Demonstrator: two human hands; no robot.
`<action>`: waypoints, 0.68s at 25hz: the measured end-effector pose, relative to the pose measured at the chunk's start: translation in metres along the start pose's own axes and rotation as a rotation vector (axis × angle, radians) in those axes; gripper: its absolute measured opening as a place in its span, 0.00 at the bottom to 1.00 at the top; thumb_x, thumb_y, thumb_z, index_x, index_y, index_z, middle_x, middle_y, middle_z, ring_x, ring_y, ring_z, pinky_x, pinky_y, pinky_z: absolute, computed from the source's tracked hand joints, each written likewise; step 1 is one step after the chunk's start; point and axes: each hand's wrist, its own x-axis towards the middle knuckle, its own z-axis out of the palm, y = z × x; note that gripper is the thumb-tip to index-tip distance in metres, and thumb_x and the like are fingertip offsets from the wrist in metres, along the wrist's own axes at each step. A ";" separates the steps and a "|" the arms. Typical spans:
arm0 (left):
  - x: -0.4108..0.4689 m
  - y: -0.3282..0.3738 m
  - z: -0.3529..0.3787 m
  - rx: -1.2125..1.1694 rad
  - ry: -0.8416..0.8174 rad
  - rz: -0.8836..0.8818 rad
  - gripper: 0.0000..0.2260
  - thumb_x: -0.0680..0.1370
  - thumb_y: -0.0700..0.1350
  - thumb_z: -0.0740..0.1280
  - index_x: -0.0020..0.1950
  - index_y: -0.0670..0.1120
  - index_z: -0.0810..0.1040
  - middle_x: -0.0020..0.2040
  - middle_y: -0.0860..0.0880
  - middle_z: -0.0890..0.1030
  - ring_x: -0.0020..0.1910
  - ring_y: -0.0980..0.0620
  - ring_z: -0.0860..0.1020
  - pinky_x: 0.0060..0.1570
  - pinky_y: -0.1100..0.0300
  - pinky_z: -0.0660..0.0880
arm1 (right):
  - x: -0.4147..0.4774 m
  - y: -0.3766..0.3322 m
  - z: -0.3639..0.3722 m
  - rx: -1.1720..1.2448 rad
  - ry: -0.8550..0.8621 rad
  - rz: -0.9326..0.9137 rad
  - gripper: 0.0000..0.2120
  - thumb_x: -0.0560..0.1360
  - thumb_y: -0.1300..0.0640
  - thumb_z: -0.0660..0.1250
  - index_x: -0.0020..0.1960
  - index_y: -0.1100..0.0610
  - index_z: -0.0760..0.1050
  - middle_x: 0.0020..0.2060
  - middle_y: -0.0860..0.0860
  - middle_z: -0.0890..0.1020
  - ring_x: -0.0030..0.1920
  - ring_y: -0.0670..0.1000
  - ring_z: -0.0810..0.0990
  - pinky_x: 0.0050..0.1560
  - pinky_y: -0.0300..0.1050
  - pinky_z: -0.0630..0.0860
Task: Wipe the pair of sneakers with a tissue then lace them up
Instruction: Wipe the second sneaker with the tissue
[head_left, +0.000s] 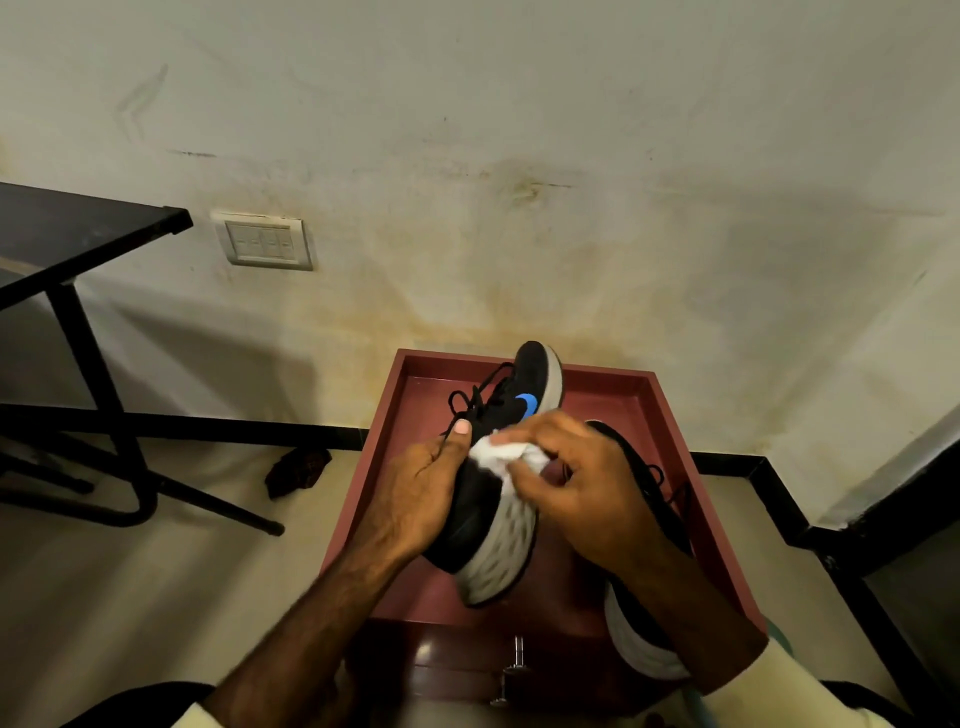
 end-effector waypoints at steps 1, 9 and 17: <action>-0.001 0.001 0.002 0.005 -0.018 0.007 0.32 0.83 0.68 0.53 0.43 0.44 0.83 0.41 0.38 0.85 0.40 0.42 0.84 0.49 0.41 0.80 | 0.005 0.001 -0.006 -0.046 0.134 0.087 0.13 0.77 0.62 0.73 0.60 0.52 0.85 0.54 0.42 0.83 0.57 0.43 0.83 0.58 0.48 0.80; -0.001 0.012 0.003 -0.072 -0.054 0.052 0.29 0.83 0.64 0.57 0.30 0.48 0.76 0.29 0.45 0.77 0.30 0.46 0.75 0.37 0.51 0.71 | -0.011 -0.011 -0.005 0.002 -0.039 -0.099 0.13 0.77 0.65 0.73 0.60 0.56 0.84 0.55 0.47 0.83 0.57 0.45 0.83 0.58 0.46 0.80; 0.001 0.018 0.009 0.002 -0.032 0.102 0.28 0.85 0.58 0.58 0.27 0.52 0.76 0.25 0.51 0.75 0.26 0.55 0.72 0.31 0.54 0.69 | -0.019 -0.013 -0.013 0.078 -0.133 -0.032 0.13 0.77 0.65 0.74 0.59 0.55 0.85 0.54 0.46 0.84 0.57 0.47 0.84 0.58 0.44 0.80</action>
